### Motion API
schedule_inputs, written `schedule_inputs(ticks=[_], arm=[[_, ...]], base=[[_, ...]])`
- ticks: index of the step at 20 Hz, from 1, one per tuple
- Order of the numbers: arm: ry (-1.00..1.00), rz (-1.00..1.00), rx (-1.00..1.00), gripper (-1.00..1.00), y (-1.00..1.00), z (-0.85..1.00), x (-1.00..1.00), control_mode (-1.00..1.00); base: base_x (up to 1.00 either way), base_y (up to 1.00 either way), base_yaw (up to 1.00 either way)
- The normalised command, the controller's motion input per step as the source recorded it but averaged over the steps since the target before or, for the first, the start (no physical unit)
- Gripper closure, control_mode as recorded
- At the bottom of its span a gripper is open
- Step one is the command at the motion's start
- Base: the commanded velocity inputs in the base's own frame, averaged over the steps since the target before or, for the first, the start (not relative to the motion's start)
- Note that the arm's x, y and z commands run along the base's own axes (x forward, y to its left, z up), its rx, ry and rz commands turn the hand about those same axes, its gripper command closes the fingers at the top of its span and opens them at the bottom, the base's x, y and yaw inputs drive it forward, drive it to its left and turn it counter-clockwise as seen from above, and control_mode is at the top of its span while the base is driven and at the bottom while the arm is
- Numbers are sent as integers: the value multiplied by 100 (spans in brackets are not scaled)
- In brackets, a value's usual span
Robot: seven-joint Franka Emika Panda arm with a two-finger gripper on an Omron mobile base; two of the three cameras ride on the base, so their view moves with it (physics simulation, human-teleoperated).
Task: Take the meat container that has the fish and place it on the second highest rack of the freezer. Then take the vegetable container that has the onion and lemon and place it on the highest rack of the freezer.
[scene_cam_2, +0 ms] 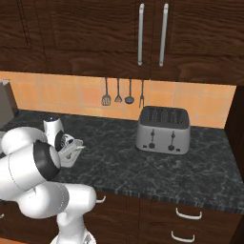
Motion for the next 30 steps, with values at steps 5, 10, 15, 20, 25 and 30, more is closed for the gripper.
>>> schedule_inputs(ticks=[5,10,15,20,25,30], arm=[[0,0,0,-100,0,-21,0,-100],[0,0,0,-100,0,-26,4,-100],[0,0,0,-100,-2,0,20,-100],[0,0,0,-100,-9,0,8,-100],[0,0,0,-100,0,0,0,-100],[0,0,0,100,0,0,0,-100]], base=[[0,0,0],[0,0,0],[0,0,0],[0,0,0],[0,0,0],[0,0,0]])
